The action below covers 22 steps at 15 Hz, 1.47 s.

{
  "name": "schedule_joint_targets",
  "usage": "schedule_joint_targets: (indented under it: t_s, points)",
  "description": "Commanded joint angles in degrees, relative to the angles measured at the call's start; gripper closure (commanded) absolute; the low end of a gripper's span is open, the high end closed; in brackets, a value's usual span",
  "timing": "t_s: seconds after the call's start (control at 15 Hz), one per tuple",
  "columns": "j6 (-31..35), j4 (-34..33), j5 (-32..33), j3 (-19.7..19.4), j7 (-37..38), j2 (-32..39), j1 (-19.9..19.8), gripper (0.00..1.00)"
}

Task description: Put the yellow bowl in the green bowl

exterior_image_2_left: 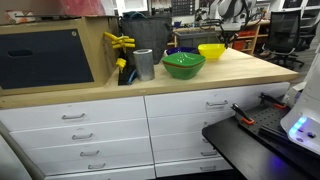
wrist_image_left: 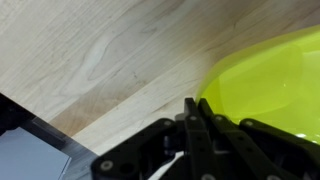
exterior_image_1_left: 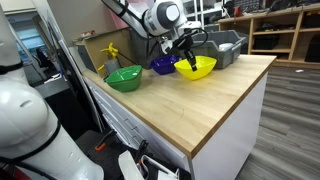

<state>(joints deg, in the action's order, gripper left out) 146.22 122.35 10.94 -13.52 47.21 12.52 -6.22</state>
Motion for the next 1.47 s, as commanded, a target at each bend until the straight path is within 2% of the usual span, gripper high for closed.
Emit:
schedule_joint_targets:
  t_s: [0.0, 0.73, 1.4]
  points:
    - [-1.42, 0.84, -0.86, 0.19, -2.59, -2.53, 0.36, 0.99]
    - [-7.79, 4.74, 2.80, 0.98, -7.84, -12.44, -0.45, 0.99]
    - [-13.96, 3.64, 4.25, 3.35, -11.86, -17.91, -1.52, 0.99]
